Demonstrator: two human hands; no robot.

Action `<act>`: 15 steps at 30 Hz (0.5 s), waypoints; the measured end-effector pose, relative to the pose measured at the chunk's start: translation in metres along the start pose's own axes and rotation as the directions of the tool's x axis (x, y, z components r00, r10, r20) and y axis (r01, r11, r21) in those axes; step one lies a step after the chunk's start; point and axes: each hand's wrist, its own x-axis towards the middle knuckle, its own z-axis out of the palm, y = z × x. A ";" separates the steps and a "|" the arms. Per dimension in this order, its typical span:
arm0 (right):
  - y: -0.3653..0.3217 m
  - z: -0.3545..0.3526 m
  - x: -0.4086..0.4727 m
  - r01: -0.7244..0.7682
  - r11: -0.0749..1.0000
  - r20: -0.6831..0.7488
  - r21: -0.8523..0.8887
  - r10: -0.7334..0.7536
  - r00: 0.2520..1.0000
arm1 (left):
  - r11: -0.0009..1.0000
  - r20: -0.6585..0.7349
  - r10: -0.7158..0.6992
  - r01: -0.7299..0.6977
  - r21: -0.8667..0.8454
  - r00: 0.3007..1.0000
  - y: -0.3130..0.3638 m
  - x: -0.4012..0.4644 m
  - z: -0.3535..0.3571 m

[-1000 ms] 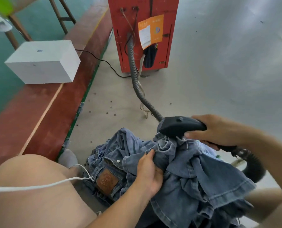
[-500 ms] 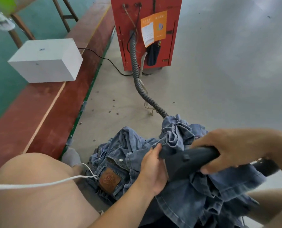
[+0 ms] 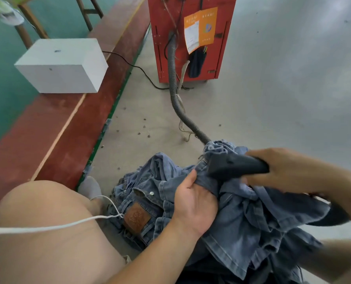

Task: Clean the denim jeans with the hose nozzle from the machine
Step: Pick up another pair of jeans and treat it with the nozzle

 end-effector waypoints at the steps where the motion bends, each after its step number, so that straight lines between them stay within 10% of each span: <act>1: -0.002 0.003 0.006 -0.051 0.998 -0.039 0.046 0.053 0.998 | 1.000 -0.008 0.003 -0.003 0.002 1.000 0.000 0.000 -0.001; 7: 0.001 0.004 0.009 -0.158 0.965 -0.173 0.211 0.195 0.965 | 0.985 -0.014 0.091 -0.092 -0.145 0.996 0.001 0.000 0.001; 11: -0.014 0.002 0.002 -0.142 0.956 0.023 0.257 0.141 0.990 | 0.997 -0.027 0.062 -0.063 -0.044 0.998 -0.002 -0.005 0.002; 15: -0.024 0.011 0.022 -0.122 0.973 -0.207 0.197 0.163 0.965 | 1.000 -0.029 0.012 -0.011 0.009 1.000 -0.005 -0.007 -0.001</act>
